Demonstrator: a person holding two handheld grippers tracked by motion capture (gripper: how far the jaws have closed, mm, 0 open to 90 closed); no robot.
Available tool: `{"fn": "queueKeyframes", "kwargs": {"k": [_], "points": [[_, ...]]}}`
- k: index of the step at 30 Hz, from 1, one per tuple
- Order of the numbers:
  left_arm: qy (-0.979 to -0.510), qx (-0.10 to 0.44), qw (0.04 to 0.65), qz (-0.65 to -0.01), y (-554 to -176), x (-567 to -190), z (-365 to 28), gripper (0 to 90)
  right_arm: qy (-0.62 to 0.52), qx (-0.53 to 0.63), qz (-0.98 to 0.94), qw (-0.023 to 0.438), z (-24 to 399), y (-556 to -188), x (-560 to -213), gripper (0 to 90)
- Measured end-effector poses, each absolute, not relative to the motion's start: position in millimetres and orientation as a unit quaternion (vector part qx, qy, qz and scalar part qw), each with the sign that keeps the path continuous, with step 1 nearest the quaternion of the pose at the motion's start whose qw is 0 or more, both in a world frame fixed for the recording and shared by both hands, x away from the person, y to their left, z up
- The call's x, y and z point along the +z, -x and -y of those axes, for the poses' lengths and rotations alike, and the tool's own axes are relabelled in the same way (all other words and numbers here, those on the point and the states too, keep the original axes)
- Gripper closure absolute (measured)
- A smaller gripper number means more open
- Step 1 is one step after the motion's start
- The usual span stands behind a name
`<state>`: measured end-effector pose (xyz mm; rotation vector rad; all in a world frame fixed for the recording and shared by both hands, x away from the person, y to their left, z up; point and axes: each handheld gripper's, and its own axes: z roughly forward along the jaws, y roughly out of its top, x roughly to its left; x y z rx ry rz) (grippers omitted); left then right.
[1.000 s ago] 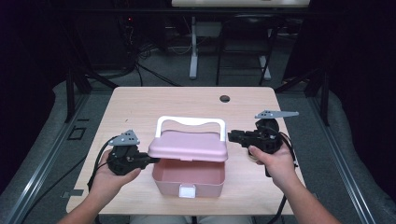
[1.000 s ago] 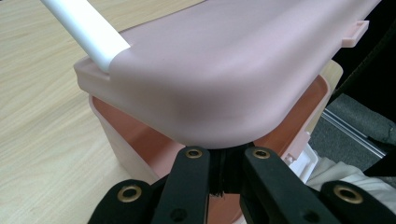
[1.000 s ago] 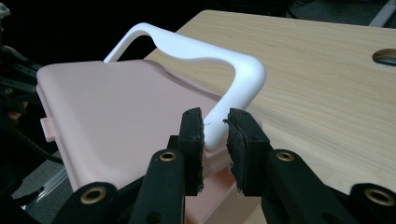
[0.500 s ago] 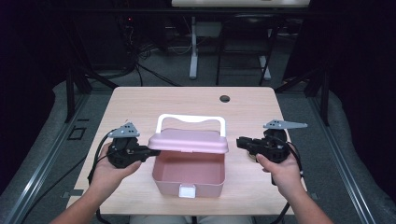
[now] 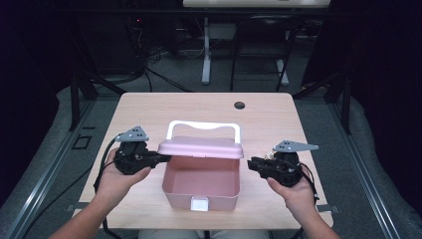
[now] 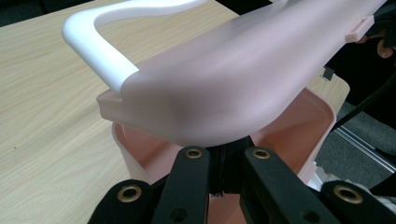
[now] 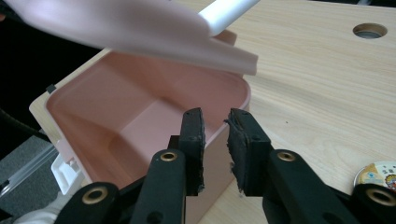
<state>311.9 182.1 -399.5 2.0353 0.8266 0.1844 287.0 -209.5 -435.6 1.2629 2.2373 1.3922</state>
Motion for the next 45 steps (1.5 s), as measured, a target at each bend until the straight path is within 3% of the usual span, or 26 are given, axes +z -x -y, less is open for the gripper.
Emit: {"fn": "queueKeyframes", "kwargs": {"k": [23, 45], "points": [[-0.822, 0.072, 0.451, -0.34, -320.4, -391.9, -181.0, 90.0, -0.376, 0.444, -0.809, 0.087, 174.4, -281.0, -456.7, 89.7], [-0.821, 0.071, 0.451, -0.343, -325.4, -387.9, -180.7, 90.0, -0.344, 0.404, -0.844, 0.074, 143.5, -274.2, -477.4, 90.0]]}}
